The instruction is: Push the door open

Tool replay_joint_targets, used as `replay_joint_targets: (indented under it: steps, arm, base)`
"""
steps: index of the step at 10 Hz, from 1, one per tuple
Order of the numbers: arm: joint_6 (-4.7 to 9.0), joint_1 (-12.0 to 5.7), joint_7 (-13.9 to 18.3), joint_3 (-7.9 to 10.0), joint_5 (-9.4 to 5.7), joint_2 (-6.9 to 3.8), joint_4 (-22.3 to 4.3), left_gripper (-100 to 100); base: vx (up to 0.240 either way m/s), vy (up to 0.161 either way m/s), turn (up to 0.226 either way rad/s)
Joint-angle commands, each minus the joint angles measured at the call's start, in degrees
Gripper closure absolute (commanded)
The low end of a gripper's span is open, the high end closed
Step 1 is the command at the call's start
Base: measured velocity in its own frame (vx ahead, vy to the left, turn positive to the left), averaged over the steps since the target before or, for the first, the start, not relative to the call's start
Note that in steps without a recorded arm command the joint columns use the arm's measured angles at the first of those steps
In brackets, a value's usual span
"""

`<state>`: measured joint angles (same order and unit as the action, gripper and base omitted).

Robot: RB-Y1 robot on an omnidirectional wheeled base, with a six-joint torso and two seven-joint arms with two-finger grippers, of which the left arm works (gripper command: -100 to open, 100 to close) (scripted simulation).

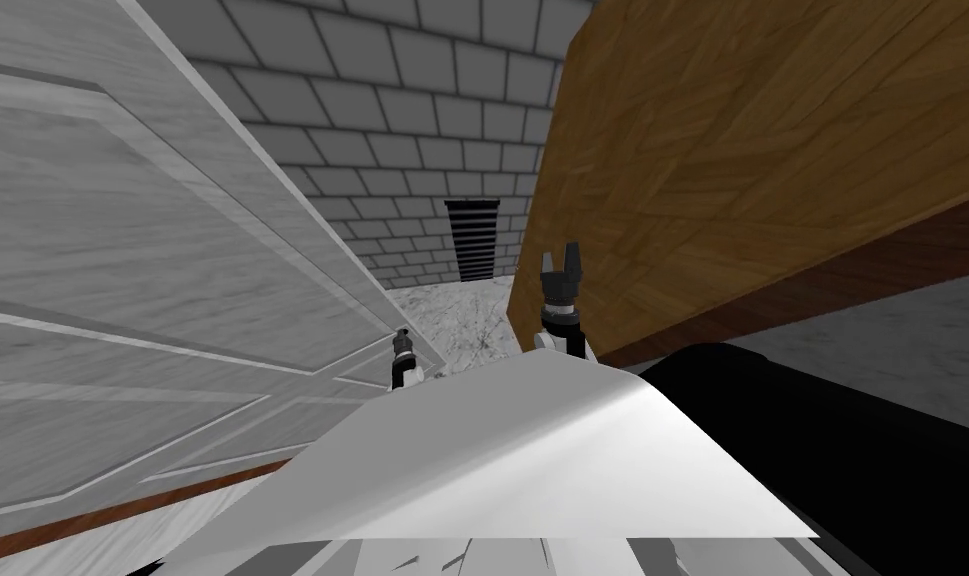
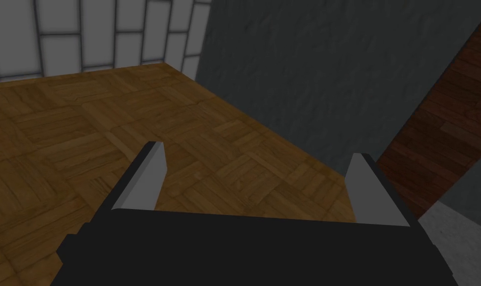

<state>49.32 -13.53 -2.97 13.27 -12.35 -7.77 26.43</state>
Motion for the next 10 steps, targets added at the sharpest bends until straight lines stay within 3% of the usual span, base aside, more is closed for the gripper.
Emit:
replay_joint_targets:
  steps: [1,5,6,7,8,10]
  arm:
    - [-0.55,0.7,-0.5,1.16,-0.68,-0.51,0.7,100]
    - [-0.49,0.83,-1.1,2.89,-1.71,-0.93,0.6,100]
    - [-0.49,0.83,-1.1,2.89,-1.71,-0.93,2.2,100]
    - [-0.46,0.88,-1.3,3.53,-2.09,-1.08,0.5,100]
    - [-0.36,0.87,-1.2,3.2,-1.9,-0.91,0.7,100]
    - [-0.2,1.01,-1.6,4.36,-2.7,-1.3,0.5,100]
  base:
    - [0.112,-0.048,0.032]
    - [0.199,-0.052,0.066]
    - [0.132,-0.022,0.045]
    - [0.148,-0.028,0.021]
    - [0.078,-0.01,0.023]
    - [0.172,0.0,0.036]
